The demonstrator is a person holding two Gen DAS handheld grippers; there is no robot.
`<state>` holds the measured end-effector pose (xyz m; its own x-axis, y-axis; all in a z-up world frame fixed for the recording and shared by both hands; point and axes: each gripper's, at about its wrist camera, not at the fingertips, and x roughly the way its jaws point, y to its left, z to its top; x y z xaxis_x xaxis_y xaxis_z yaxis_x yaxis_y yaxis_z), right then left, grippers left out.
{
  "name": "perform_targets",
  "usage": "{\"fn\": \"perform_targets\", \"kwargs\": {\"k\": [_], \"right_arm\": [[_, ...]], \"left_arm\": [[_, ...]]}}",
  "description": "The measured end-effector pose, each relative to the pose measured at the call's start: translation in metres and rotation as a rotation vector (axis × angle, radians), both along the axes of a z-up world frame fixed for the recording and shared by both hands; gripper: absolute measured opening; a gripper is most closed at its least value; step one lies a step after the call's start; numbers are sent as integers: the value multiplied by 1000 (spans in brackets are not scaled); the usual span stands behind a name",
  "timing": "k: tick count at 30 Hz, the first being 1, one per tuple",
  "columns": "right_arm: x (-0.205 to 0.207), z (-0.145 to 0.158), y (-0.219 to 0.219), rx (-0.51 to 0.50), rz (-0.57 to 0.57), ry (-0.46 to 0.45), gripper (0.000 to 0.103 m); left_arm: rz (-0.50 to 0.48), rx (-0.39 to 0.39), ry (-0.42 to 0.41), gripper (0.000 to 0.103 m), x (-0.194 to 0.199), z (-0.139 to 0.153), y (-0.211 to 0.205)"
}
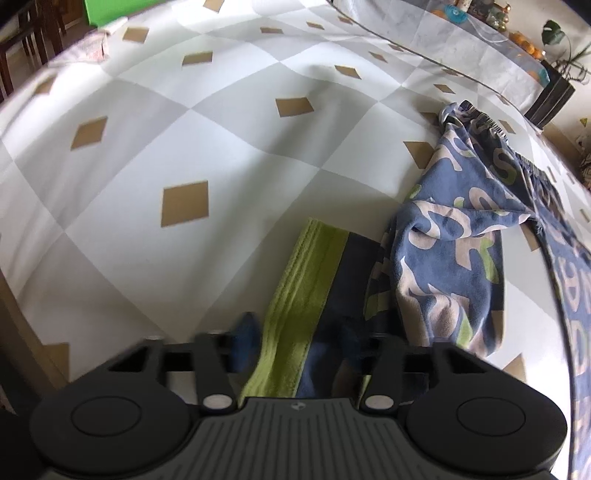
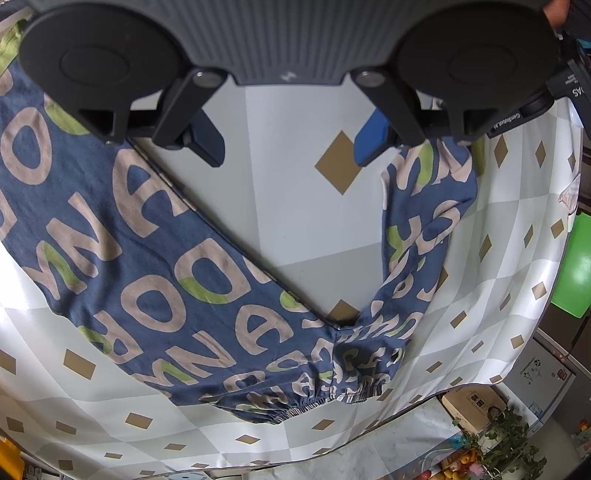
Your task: Fold clothes
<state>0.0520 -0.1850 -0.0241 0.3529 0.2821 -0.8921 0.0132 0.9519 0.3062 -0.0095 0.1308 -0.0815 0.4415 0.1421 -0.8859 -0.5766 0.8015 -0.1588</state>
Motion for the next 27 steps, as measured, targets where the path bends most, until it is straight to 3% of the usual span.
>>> {"fn": "perform_targets", "kwargs": {"k": [1, 3, 12, 20, 27], "right_arm": [[0, 0, 0, -1, 0, 1, 75], [0, -1, 1, -2, 0, 3, 75], [0, -2, -5, 2, -20, 2, 75], [0, -1, -13, 6, -45, -4, 75], [-1, 0, -21, 12, -73, -4, 75]], "left_arm": [[-2, -4, -5, 10, 0, 1, 0], [4, -29, -17, 7, -1, 4, 0], [34, 182, -103, 7, -11, 59, -7], [90, 258, -132, 7, -28, 93, -5], [105, 251, -205, 7, -39, 130, -6]]}}
